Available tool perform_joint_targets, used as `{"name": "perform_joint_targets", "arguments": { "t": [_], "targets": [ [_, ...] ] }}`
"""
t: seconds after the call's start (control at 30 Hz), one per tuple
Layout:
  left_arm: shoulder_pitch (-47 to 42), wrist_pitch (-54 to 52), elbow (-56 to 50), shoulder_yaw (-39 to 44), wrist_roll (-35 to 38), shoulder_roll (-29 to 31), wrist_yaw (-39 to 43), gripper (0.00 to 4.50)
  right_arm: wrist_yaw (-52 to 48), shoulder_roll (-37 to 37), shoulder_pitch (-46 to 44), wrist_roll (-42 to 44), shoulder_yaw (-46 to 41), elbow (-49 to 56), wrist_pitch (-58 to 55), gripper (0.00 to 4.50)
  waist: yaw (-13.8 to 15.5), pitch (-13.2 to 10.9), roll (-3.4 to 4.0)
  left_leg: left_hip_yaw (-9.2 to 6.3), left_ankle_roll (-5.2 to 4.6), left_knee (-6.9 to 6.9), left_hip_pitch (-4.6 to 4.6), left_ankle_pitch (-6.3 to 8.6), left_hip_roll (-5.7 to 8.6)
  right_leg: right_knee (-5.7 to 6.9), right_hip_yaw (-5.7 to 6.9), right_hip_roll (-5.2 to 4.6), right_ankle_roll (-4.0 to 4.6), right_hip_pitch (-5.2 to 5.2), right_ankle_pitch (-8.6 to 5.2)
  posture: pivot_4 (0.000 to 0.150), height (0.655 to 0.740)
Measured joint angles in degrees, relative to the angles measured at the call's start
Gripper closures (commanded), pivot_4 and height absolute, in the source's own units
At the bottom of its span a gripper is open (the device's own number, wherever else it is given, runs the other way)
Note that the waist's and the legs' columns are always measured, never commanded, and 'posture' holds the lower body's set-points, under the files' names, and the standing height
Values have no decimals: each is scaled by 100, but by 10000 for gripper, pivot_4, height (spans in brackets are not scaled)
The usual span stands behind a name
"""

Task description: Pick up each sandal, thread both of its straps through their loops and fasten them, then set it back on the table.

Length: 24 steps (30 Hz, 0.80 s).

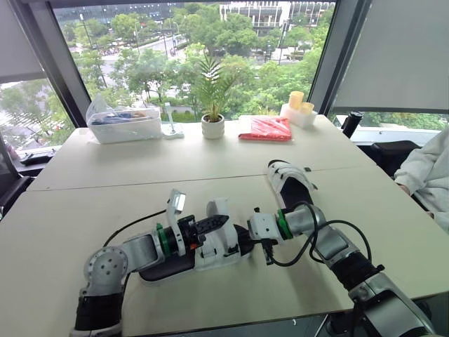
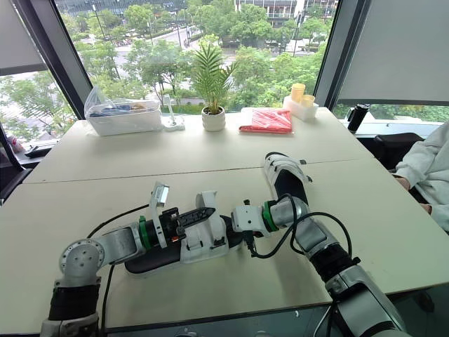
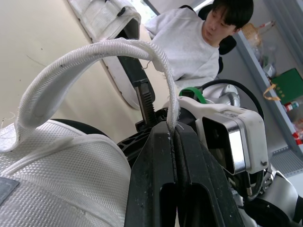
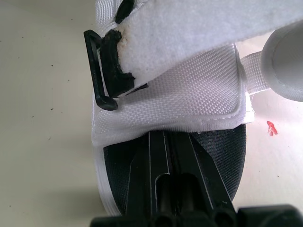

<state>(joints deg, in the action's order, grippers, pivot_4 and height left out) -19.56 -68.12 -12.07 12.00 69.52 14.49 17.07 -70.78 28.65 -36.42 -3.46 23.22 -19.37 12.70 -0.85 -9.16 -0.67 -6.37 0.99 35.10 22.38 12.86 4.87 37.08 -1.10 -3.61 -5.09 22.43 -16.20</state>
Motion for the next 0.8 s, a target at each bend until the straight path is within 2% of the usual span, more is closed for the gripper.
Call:
{"name": "perform_joint_targets", "arguments": {
  "t": [0.4, 0.8],
  "targets": [
    [148, 127, -114, -159, -66, 157, 148, 44776, 0, 0, 0, 0, 0, 1, -2, 45000, 1, 0, 0, 0, 0, -1, 0, 0, 0, -1, 0, 0, 1, 0, -1, 1500, 7400],
    [298, 1158, -274, -879, -1294, 775, 1216, 44776, -4, -2, -1, 0, 1, 0, 1, 45000, 3, 0, 1, 1, 1, -5, 1, 1, -1, -6, -2, -1, 19, 1, -11, 1500, 7400]
  ]
}}
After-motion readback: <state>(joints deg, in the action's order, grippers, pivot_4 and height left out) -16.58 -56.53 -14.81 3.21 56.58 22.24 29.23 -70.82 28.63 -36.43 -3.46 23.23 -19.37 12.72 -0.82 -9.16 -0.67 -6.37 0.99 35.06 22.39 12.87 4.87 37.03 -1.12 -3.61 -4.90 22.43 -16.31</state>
